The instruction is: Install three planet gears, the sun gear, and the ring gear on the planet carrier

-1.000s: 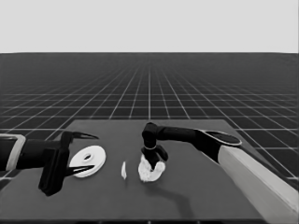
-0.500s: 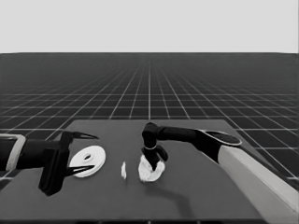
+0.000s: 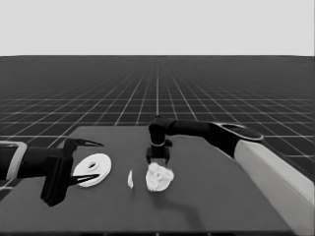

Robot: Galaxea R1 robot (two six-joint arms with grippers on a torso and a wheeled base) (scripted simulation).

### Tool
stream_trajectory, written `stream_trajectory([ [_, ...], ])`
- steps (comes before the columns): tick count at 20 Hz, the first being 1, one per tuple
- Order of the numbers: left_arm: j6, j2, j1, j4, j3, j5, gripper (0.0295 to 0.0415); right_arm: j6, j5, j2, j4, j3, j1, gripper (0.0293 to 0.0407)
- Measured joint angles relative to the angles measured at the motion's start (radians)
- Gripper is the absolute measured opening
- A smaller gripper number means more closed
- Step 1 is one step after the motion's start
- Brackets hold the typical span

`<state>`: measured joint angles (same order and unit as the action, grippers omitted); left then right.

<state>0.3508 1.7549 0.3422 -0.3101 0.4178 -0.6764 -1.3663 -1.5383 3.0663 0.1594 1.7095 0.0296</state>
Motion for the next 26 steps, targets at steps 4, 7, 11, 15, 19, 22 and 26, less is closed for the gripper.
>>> stream_trajectory([
  [4,0.0,0.0,0.0,0.0,0.0,0.0,0.0385,0.921,0.314,-1.11,0.473,-1.145,-0.341,0.0386],
  [7,0.0,0.0,0.0,0.0,0.0,0.0,0.0385,1.024,0.349,-1.269,0.525,-1.287,-0.377,0.0385],
  [11,-0.484,0.027,-0.189,-0.283,0.179,-0.32,0.0405,1.047,0.357,-1.303,0.537,-1.319,-0.384,0.0385],
  [15,-1.014,0.457,-0.253,0.164,0.997,-0.761,0.0388,1.05,0.358,-1.307,0.538,-1.322,-0.384,0.0385],
  [19,-0.995,0.552,-0.263,0.244,1.224,-0.802,0.0385,1.05,0.358,-1.307,0.538,-1.323,-0.384,0.0385],
  [22,-0.97,0.595,-0.388,0.179,1.313,-0.705,0.0385,1.05,0.358,-1.307,0.538,-1.323,-0.384,0.0385],
  [26,-0.947,0.628,-0.445,0.156,1.378,-0.656,0.0385,1.05,0.358,-1.307,0.538,-1.323,-0.384,0.0385],
])
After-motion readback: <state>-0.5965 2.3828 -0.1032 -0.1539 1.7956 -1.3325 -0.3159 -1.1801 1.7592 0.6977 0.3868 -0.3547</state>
